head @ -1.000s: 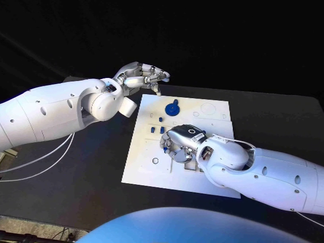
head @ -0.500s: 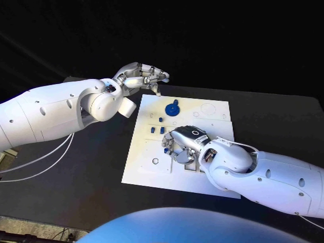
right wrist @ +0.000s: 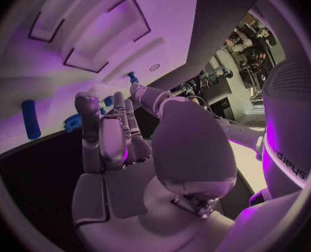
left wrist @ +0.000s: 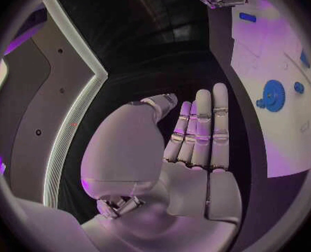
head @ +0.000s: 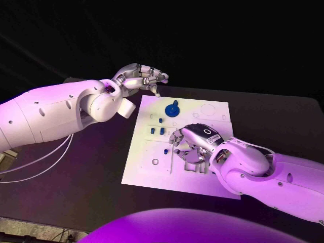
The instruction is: Assemble the parts on the task board
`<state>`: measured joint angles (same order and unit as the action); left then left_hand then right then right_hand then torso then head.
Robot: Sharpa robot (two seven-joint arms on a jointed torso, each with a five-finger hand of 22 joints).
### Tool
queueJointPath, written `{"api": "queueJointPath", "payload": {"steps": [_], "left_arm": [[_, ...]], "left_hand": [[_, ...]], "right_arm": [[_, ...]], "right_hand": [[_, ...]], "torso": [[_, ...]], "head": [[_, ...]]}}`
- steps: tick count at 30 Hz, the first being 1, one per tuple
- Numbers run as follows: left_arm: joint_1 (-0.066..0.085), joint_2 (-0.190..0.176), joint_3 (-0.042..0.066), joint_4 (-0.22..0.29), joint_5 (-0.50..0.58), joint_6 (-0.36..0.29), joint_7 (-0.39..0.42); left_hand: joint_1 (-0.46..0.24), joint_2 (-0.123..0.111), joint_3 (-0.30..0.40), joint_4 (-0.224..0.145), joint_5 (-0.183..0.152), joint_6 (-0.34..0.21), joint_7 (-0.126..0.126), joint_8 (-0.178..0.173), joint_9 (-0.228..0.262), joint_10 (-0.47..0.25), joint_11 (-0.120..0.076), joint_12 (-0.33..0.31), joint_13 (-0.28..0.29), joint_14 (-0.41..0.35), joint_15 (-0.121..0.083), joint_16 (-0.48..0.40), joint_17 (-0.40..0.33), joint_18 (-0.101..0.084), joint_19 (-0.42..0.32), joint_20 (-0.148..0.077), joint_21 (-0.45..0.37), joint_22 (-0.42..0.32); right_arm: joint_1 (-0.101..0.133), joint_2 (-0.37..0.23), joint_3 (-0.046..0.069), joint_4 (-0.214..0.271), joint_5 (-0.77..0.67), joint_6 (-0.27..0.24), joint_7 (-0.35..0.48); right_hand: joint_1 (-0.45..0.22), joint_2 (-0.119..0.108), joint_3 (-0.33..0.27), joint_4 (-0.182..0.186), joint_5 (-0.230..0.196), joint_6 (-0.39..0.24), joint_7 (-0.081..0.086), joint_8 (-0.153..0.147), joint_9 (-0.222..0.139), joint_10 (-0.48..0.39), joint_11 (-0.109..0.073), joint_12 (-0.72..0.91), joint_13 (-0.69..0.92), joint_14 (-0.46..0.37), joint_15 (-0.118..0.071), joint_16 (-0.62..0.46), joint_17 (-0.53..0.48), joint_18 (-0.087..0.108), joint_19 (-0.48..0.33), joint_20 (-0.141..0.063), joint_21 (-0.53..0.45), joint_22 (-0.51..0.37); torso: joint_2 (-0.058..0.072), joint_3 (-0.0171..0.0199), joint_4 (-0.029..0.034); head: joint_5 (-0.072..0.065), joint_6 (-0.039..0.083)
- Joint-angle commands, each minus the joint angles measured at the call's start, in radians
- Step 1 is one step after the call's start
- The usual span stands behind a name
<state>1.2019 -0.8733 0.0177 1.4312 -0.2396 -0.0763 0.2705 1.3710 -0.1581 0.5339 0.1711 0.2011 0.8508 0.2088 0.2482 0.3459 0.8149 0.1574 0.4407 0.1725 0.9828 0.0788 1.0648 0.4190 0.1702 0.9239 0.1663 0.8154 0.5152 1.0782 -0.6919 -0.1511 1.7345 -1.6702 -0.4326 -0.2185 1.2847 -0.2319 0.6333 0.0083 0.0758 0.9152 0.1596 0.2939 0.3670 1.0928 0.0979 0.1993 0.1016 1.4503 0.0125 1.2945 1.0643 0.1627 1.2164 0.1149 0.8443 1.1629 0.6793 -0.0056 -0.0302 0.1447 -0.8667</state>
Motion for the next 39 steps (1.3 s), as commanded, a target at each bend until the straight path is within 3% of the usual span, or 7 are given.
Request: {"api": "queueJointPath", "payload": {"steps": [1, 7, 11, 12, 15, 23, 39], "left_arm": [[0.000, -0.001, 0.001, 0.001, -0.003, 0.014, 0.005], [0.000, -0.004, 0.000, 0.001, -0.003, 0.013, 0.006], [0.000, -0.005, 0.000, 0.002, -0.003, 0.012, 0.006], [0.000, -0.005, 0.000, 0.002, -0.003, 0.012, 0.006], [0.000, -0.005, 0.000, 0.002, -0.003, 0.012, 0.006], [0.000, -0.005, 0.000, 0.003, -0.003, 0.013, 0.006], [0.000, -0.005, 0.000, 0.005, -0.003, 0.010, 0.006]], "left_hand": [[-0.012, -0.002, -0.006, 0.001, 0.004, -0.007, 0.001, 0.003, 0.001, -0.008, -0.002, 0.002, -0.002, -0.007, 0.002, -0.004, -0.002, 0.013, -0.001, 0.006, -0.006, -0.001], [-0.012, -0.002, -0.006, 0.001, 0.004, -0.007, 0.001, 0.003, 0.001, -0.008, -0.002, 0.002, -0.002, -0.007, 0.002, -0.004, -0.002, 0.013, -0.001, 0.006, -0.006, -0.001], [-0.012, -0.002, -0.006, 0.001, 0.004, -0.007, 0.001, 0.003, 0.001, -0.008, -0.002, 0.002, -0.002, -0.007, 0.002, -0.004, -0.002, 0.013, -0.001, 0.006, -0.006, -0.001], [-0.012, -0.002, -0.006, 0.001, 0.004, -0.007, 0.001, 0.003, 0.001, -0.008, -0.002, 0.002, -0.002, -0.007, 0.002, -0.004, -0.002, 0.013, -0.001, 0.006, -0.006, -0.001], [-0.012, -0.002, -0.006, 0.001, 0.004, -0.007, 0.001, 0.003, 0.001, -0.008, -0.002, 0.002, -0.002, -0.007, 0.002, -0.004, -0.002, 0.013, -0.001, 0.006, -0.006, -0.001], [-0.012, -0.002, -0.006, 0.001, 0.004, -0.007, 0.001, 0.003, 0.001, -0.008, -0.002, 0.002, -0.002, -0.007, 0.002, -0.004, -0.002, 0.013, -0.001, 0.006, -0.006, -0.001], [-0.012, -0.001, -0.006, 0.000, 0.005, -0.008, 0.001, 0.004, 0.002, -0.010, -0.002, 0.005, -0.001, -0.008, 0.002, -0.004, -0.002, 0.013, 0.000, 0.007, -0.008, -0.002]], "right_arm": [[0.017, -0.035, 0.005, 0.034, 0.013, -0.062, 0.000], [0.073, -0.115, 0.012, 0.067, 0.085, -0.028, -0.003], [0.111, -0.166, 0.015, 0.050, 0.125, 0.019, -0.002], [0.117, -0.174, 0.015, 0.041, 0.129, 0.033, -0.002], [0.127, -0.188, 0.015, 0.016, 0.131, 0.072, -0.001], [0.127, -0.181, 0.015, -0.023, 0.104, 0.141, -0.002], [0.106, -0.115, 0.012, -0.074, 0.107, 0.162, 0.002]], "right_hand": [[-0.003, -0.012, -0.010, -0.001, -0.005, -0.006, -0.001, -0.005, -0.001, -0.007, 0.000, 0.004, 0.000, 0.000, 0.003, 0.000, 0.003, -0.017, 0.004, 0.003, 0.006, 0.003], [-0.009, -0.026, -0.052, 0.010, -0.004, -0.030, 0.001, -0.030, -0.009, -0.056, 0.004, -0.002, -0.009, 0.002, 0.007, 0.004, 0.008, -0.018, 0.009, 0.006, -0.002, -0.001], [0.056, 0.019, -0.286, 0.050, 0.005, -0.064, 0.013, -0.086, -0.028, -0.152, 0.020, 0.012, -0.032, -0.006, 0.020, 0.008, 0.010, -0.013, 0.006, 0.017, -0.043, -0.021], [0.114, 0.046, -0.410, 0.089, 0.007, -0.062, 0.006, -0.101, -0.035, -0.172, 0.025, 0.032, -0.031, -0.009, 0.018, 0.007, 0.006, -0.012, 0.005, 0.020, -0.061, -0.029], [0.238, 0.036, -0.575, 0.257, 0.013, -0.075, -0.001, -0.133, -0.052, -0.237, 0.033, 0.057, -0.033, -0.016, 0.030, 0.005, -0.004, -0.008, -0.002, 0.028, -0.101, -0.046], [0.265, 0.039, -0.584, 0.284, 0.013, -0.080, -0.007, -0.142, -0.057, -0.252, 0.034, 0.063, -0.034, -0.018, 0.033, 0.002, -0.012, -0.006, -0.008, 0.029, -0.120, -0.055], [0.286, 0.125, -0.481, 0.277, 0.006, 0.014, 0.016, -0.131, -0.072, -0.128, 0.018, 0.084, -0.039, 0.012, 0.018, 0.016, 0.011, -0.016, 0.040, 0.009, -0.066, -0.019]], "torso": [[-0.001, -0.0001, -0.0002], [-0.001, -0.0006, -0.0018], [-0.002, -0.0031, -0.0026], [-0.002, -0.0034, -0.0031], [-0.003, -0.0034, -0.0048], [0.000, -0.0019, -0.0007], [-0.001, -0.0037, -0.0004]], "head": [[-0.005, 0.004], [-0.021, 0.011], [-0.038, 0.021], [-0.041, 0.022], [-0.046, 0.023], [-0.053, 0.021], [-0.052, 0.016]]}}
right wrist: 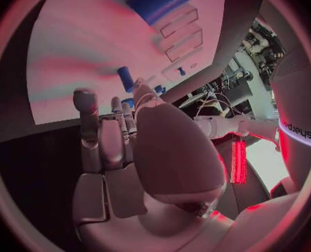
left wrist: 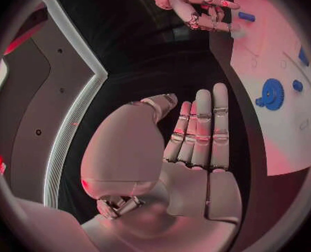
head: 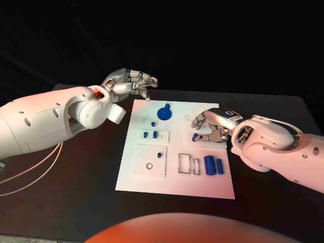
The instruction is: Assemble the parts on the task board
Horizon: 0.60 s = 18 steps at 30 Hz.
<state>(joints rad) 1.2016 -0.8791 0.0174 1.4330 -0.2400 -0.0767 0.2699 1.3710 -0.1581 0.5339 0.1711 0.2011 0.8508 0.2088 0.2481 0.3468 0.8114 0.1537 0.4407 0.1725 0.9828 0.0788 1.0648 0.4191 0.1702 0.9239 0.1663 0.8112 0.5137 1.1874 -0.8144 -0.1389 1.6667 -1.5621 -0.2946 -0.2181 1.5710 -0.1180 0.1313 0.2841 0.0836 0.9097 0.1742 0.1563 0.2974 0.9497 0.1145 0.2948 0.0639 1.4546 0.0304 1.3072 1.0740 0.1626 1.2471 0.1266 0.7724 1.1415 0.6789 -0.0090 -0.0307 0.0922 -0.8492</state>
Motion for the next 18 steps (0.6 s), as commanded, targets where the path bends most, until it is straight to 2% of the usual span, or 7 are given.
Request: {"api": "queueJointPath", "payload": {"steps": [1, 8, 12, 18], "left_arm": [[0.000, 0.001, 0.001, 0.003, -0.003, 0.010, 0.007], [0.001, -0.001, 0.001, 0.003, -0.003, 0.008, 0.004], [0.001, -0.001, 0.001, 0.003, -0.003, 0.008, 0.003], [0.001, -0.001, 0.001, 0.002, -0.003, 0.008, 0.002]], "left_hand": [[-0.012, -0.001, -0.006, 0.000, 0.005, -0.008, 0.001, 0.005, 0.001, -0.006, 0.001, 0.005, -0.001, -0.008, 0.002, -0.004, -0.002, 0.013, 0.000, 0.007, -0.004, -0.001], [-0.014, 0.001, -0.006, 0.002, 0.005, -0.009, 0.002, 0.005, 0.001, -0.007, 0.002, 0.008, -0.001, -0.008, 0.002, -0.004, -0.002, 0.013, 0.001, 0.007, -0.005, -0.002], [-0.014, 0.001, -0.006, 0.002, 0.005, -0.009, 0.002, 0.005, 0.001, -0.007, 0.002, 0.008, -0.001, -0.008, 0.002, -0.004, -0.002, 0.013, 0.001, 0.007, -0.005, -0.002], [-0.015, 0.001, -0.007, 0.003, 0.005, -0.011, 0.003, 0.005, 0.001, -0.008, 0.002, 0.009, -0.001, -0.008, 0.003, -0.003, -0.002, 0.013, 0.002, 0.007, -0.006, -0.003]], "right_arm": [[-0.004, 0.011, 0.000, -0.010, -0.002, 0.029, 0.002], [-0.010, 0.021, -0.002, -0.025, -0.011, 0.051, -0.005], [-0.012, 0.022, -0.003, -0.029, -0.018, 0.060, -0.008], [-0.014, 0.024, -0.004, -0.031, -0.026, 0.071, -0.011]], "right_hand": [[0.001, 0.015, 0.040, 0.001, -0.002, 0.033, 0.001, 0.007, -0.005, 0.025, 0.001, -0.019, -0.002, 0.009, 0.000, 0.004, 0.002, -0.016, 0.011, -0.003, 0.007, 0.004], [-0.016, -0.002, 0.147, 0.002, -0.002, 0.094, -0.010, 0.009, -0.019, 0.086, -0.008, -0.069, -0.003, 0.012, -0.008, 0.005, 0.007, -0.019, 0.022, -0.009, 0.024, 0.021], [-0.040, -0.034, 0.220, -0.003, -0.003, 0.107, -0.009, 0.002, -0.028, 0.111, -0.009, -0.109, -0.002, 0.013, -0.008, 0.005, 0.006, -0.019, 0.022, -0.010, 0.022, 0.027], [-0.048, -0.046, 0.243, -0.007, -0.003, 0.113, -0.010, 0.002, -0.030, 0.116, -0.009, -0.121, -0.002, 0.013, -0.009, 0.006, 0.009, -0.019, 0.023, -0.010, 0.023, 0.030]], "torso": [[0.000, -0.0003, 0.0003], [0.000, -0.0004, -0.0015], [-0.001, 0.0003, -0.0016], [-0.001, 0.0014, -0.0016]], "head": [[0.000, -0.002], [0.001, -0.005], [-0.001, -0.005], [-0.001, -0.006]]}}
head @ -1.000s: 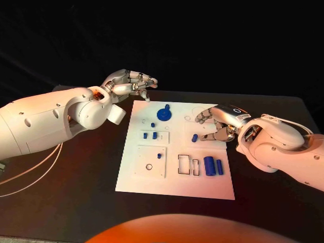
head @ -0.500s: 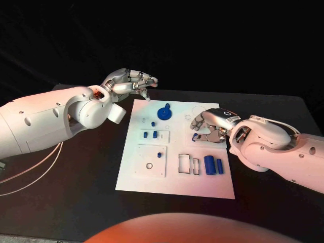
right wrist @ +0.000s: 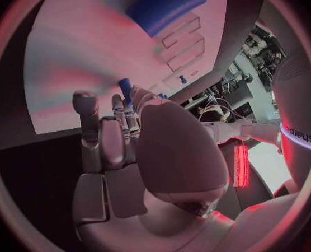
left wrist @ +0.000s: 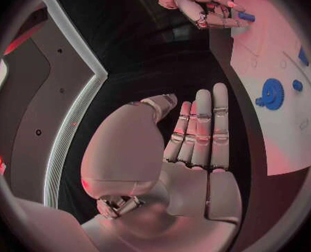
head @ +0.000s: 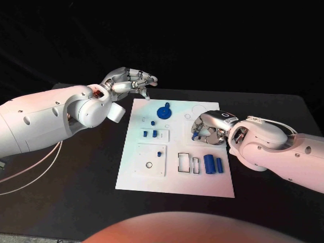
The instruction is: Assemble the parts on the task board
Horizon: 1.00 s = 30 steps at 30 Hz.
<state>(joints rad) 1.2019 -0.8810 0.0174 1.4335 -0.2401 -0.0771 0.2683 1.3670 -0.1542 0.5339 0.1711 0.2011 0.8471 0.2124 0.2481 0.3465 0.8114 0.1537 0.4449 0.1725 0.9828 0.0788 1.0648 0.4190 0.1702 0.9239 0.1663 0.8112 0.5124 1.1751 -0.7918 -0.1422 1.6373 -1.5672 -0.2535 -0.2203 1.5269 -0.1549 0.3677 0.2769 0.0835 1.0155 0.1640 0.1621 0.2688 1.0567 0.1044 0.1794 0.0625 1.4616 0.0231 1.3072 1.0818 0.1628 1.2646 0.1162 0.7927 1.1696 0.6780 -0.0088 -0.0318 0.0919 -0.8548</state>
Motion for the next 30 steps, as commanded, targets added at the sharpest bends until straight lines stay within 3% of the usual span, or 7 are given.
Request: {"api": "queueJointPath", "payload": {"steps": [1, 10, 14, 18, 22, 30], "left_arm": [[0.000, 0.001, 0.000, 0.002, -0.003, 0.008, 0.004], [0.000, 0.002, 0.000, 0.000, -0.003, 0.008, 0.004], [0.000, 0.002, 0.000, 0.000, -0.003, 0.008, 0.004], [0.000, 0.002, 0.000, 0.000, -0.003, 0.007, 0.003], [0.000, 0.002, 0.000, 0.000, -0.003, 0.007, 0.003], [0.000, 0.001, 0.000, 0.000, -0.003, 0.007, 0.002]], "left_hand": [[-0.012, -0.003, -0.007, 0.003, 0.005, -0.008, -0.001, 0.005, 0.001, -0.008, 0.002, 0.005, -0.001, -0.008, 0.003, -0.003, -0.002, 0.013, 0.002, 0.007, -0.006, -0.002], [-0.012, 0.001, -0.006, 0.005, 0.005, -0.006, -0.002, 0.007, 0.002, -0.010, 0.002, 0.007, -0.001, -0.008, 0.003, -0.003, -0.002, 0.013, 0.002, 0.007, -0.008, -0.003], [-0.013, 0.001, -0.006, 0.005, 0.005, -0.005, -0.002, 0.009, 0.002, -0.010, 0.002, 0.008, -0.001, -0.008, 0.003, -0.003, -0.002, 0.013, 0.003, 0.008, -0.009, -0.003], [-0.013, 0.001, -0.006, 0.005, 0.005, -0.005, -0.002, 0.009, 0.002, -0.010, 0.002, 0.008, -0.001, -0.008, 0.003, -0.003, -0.002, 0.013, 0.003, 0.008, -0.009, -0.003], [-0.013, 0.002, -0.006, 0.005, 0.005, -0.005, -0.002, 0.009, 0.002, -0.011, 0.002, 0.008, -0.001, -0.009, 0.003, -0.003, -0.002, 0.013, 0.003, 0.008, -0.009, -0.004], [-0.013, 0.002, -0.006, 0.005, 0.005, -0.005, -0.002, 0.009, 0.002, -0.011, 0.002, 0.008, -0.001, -0.009, 0.003, -0.003, -0.002, 0.013, 0.003, 0.008, -0.009, -0.004]], "right_arm": [[-0.003, 0.002, -0.001, -0.002, -0.022, 0.032, -0.009], [-0.007, 0.004, -0.002, -0.005, -0.024, 0.020, -0.007], [-0.008, 0.004, -0.002, -0.004, -0.021, -0.004, -0.007], [-0.008, 0.003, -0.002, -0.005, -0.021, -0.035, -0.013], [-0.008, 0.002, -0.002, -0.004, -0.019, -0.072, -0.016], [-0.008, -0.002, -0.001, 0.004, 0.002, -0.112, -0.020]], "right_hand": [[-0.004, -0.009, 0.006, 0.000, -0.003, 0.007, 0.000, -0.004, -0.002, 0.009, 0.001, -0.006, -0.001, 0.006, -0.001, 0.006, 0.002, -0.020, 0.006, 0.001, 0.003, 0.002], [-0.011, -0.015, 0.022, -0.002, -0.004, 0.014, 0.000, -0.003, -0.002, 0.016, 0.000, -0.012, 0.000, 0.009, -0.002, 0.011, 0.010, -0.023, 0.014, 0.001, 0.022, 0.013], [-0.017, -0.012, 0.062, -0.010, -0.003, 0.029, -0.006, 0.005, 0.000, 0.042, -0.006, -0.018, 0.001, 0.013, -0.007, 0.021, 0.026, -0.028, 0.029, 0.000, 0.055, 0.034], [-0.016, 0.001, 0.136, -0.043, -0.004, 0.066, -0.025, 0.037, 0.015, 0.116, -0.025, -0.015, 0.006, 0.020, -0.025, 0.038, 0.051, -0.036, 0.051, -0.012, 0.107, 0.066], [-0.026, 0.011, 0.187, -0.068, -0.003, 0.068, -0.030, 0.058, 0.027, 0.151, -0.034, -0.019, 0.008, 0.025, -0.032, 0.049, 0.070, -0.040, 0.061, -0.020, 0.134, 0.085], [-0.080, 0.001, 0.260, -0.108, -0.005, 0.053, -0.036, 0.101, 0.058, 0.183, -0.040, -0.040, 0.009, 0.025, -0.037, 0.051, 0.073, -0.042, 0.060, -0.026, 0.143, 0.101]], "torso": [[0.000, 0.0010, -0.0006], [0.000, 0.0011, -0.0008], [0.000, 0.0010, -0.0006], [0.000, 0.0006, -0.0002], [0.000, 0.0005, -0.0005], [-0.001, 0.0005, -0.0002]], "head": [[-0.001, -0.001], [-0.004, -0.002], [-0.004, -0.002], [-0.005, -0.003], [-0.005, -0.003], [-0.007, -0.001]]}}
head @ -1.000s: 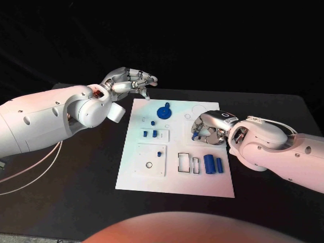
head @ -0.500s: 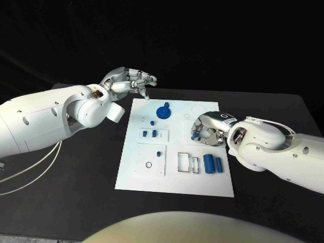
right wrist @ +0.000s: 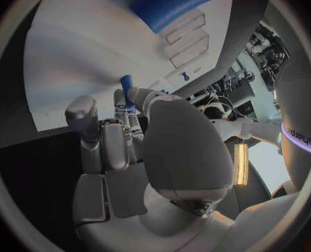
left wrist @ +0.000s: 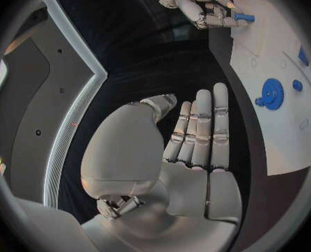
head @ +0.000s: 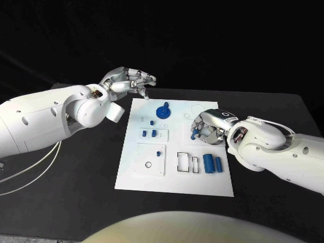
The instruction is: Assemble the parts on the task board
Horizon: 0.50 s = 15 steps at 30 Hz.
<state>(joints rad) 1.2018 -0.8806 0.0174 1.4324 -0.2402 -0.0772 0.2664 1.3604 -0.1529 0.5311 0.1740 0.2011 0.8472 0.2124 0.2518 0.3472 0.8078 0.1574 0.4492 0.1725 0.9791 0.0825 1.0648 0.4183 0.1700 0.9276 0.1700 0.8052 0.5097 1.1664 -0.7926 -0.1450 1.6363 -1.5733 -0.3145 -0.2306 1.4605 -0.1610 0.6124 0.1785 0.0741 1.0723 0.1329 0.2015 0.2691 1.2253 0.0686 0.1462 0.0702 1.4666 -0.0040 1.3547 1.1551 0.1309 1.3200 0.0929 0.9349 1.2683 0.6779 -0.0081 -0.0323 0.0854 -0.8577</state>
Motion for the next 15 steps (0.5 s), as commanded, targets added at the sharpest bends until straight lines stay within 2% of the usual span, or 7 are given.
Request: {"api": "queueJointPath", "payload": {"steps": [1, 9, 14, 15], "left_arm": [[0.000, 0.001, 0.000, 0.001, -0.003, 0.007, 0.004], [0.000, 0.000, 0.000, -0.002, -0.003, 0.004, 0.002], [0.000, 0.001, 0.000, -0.004, -0.003, 0.004, 0.001], [0.000, 0.002, 0.000, -0.005, -0.003, 0.004, 0.001]], "left_hand": [[-0.007, 0.000, -0.003, 0.003, 0.005, -0.005, -0.002, 0.005, 0.002, -0.007, -0.002, 0.004, -0.001, -0.005, -0.001, -0.003, -0.001, 0.014, -0.001, 0.004, -0.003, -0.001], [-0.011, 0.004, -0.002, 0.007, 0.006, -0.012, 0.000, 0.004, 0.001, -0.010, -0.001, 0.008, -0.001, -0.005, 0.000, -0.002, -0.001, 0.014, 0.001, 0.004, -0.006, -0.003], [-0.010, 0.005, -0.001, 0.007, 0.007, -0.014, 0.000, 0.004, 0.000, -0.011, -0.001, 0.008, -0.001, -0.005, 0.000, -0.001, -0.001, 0.014, 0.002, 0.004, -0.007, -0.004], [-0.010, 0.005, -0.001, 0.007, 0.007, -0.014, 0.000, 0.004, 0.000, -0.011, -0.001, 0.008, -0.001, -0.005, 0.000, -0.001, -0.001, 0.014, 0.002, 0.004, -0.007, -0.004]], "right_arm": [[0.000, -0.003, 0.001, 0.007, 0.011, -0.053, -0.010], [0.013, -0.032, 0.004, 0.047, 0.038, -0.051, -0.007], [0.034, -0.058, 0.007, 0.097, 0.062, -0.038, -0.010], [0.041, -0.068, 0.008, 0.119, 0.078, -0.033, -0.011]], "right_hand": [[-0.013, 0.007, 0.015, -0.010, 0.004, -0.004, -0.005, 0.062, 0.058, 0.015, -0.004, -0.007, 0.001, 0.020, -0.010, 0.004, -0.001, -0.010, 0.005, -0.003, 0.001, 0.002], [-0.028, 0.004, 0.029, -0.020, 0.003, -0.009, -0.006, 0.073, 0.066, 0.019, -0.005, -0.013, 0.002, 0.019, -0.010, 0.002, -0.004, -0.009, 0.003, -0.003, -0.003, 0.003], [-0.032, 0.004, 0.032, -0.023, 0.003, -0.010, -0.007, 0.076, 0.069, 0.020, -0.005, -0.015, 0.002, 0.019, -0.010, 0.000, -0.007, -0.009, 0.002, -0.004, -0.004, 0.004], [-0.032, 0.004, 0.032, -0.023, 0.003, -0.010, -0.007, 0.076, 0.069, 0.020, -0.005, -0.015, 0.002, 0.019, -0.010, 0.000, -0.007, -0.009, 0.002, -0.004, -0.004, 0.004]], "torso": [[-0.001, -0.0003, 0.0002], [-0.002, -0.0011, -0.0011], [-0.003, -0.0011, -0.0016], [-0.002, -0.0006, -0.0011]], "head": [[0.000, 0.002], [-0.001, 0.005], [0.002, 0.009], [0.003, 0.010]]}}
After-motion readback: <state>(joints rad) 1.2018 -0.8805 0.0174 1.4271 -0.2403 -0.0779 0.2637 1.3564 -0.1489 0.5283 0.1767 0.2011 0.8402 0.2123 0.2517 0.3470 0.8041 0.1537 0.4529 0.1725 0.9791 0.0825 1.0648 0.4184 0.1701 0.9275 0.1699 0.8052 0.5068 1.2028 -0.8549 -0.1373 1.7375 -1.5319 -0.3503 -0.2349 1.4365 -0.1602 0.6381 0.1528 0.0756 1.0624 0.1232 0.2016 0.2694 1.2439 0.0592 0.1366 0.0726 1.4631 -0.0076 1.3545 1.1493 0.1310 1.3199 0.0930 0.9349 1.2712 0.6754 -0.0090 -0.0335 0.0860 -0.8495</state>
